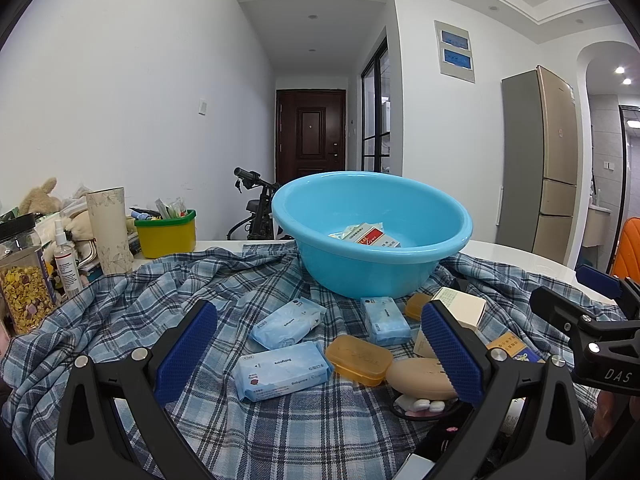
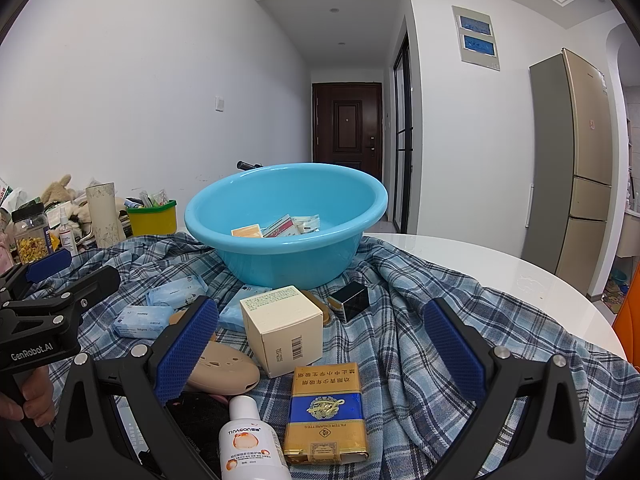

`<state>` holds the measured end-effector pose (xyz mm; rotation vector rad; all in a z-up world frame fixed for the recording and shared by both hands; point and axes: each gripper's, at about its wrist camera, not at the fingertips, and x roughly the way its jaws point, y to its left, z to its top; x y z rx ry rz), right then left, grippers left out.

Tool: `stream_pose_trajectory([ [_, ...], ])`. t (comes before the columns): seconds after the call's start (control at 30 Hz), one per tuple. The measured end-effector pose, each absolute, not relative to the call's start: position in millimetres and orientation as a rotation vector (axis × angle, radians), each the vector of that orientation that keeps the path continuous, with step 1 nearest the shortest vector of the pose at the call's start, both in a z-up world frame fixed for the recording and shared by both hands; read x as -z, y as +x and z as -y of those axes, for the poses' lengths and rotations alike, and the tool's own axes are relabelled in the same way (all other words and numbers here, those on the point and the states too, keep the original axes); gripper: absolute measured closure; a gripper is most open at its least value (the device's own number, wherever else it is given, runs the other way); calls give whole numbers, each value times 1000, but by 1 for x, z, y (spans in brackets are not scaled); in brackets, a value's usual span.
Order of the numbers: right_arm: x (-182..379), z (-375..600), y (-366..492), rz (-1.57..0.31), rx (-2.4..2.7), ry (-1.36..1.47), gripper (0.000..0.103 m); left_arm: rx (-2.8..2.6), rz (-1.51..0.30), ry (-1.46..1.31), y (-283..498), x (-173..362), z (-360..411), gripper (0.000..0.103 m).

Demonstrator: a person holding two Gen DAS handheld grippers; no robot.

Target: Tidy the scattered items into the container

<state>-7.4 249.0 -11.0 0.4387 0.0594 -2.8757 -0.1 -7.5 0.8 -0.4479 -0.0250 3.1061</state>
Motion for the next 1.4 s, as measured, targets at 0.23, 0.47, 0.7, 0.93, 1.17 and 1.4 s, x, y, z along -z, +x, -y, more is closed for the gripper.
stream_pose_trajectory([
  [0.23, 11, -247, -6, -59, 2884, 438, 1, -3106, 25, -448, 0, 0, 9, 0],
  [0.47, 7, -253, -6, -57, 2905, 438, 1, -3106, 26, -451, -3, 2, 9, 0],
  [0.7, 11, -248, -7, -81, 2944, 450, 1, -3118, 62, -443, -1, 1, 13, 0],
  [0.93, -1, -250, -11, -110, 2928, 572, 1, -3110, 81, -565, -4, -11, 18, 0],
  [1.17, -46, -265, -17, -64, 2861, 696, 1, -3073, 76, -778, -10, -48, 26, 0],
  [1.4, -104, -254, -14, -190, 2800, 662, 1, -3036, 53, -847, -14, -98, 28, 0],
])
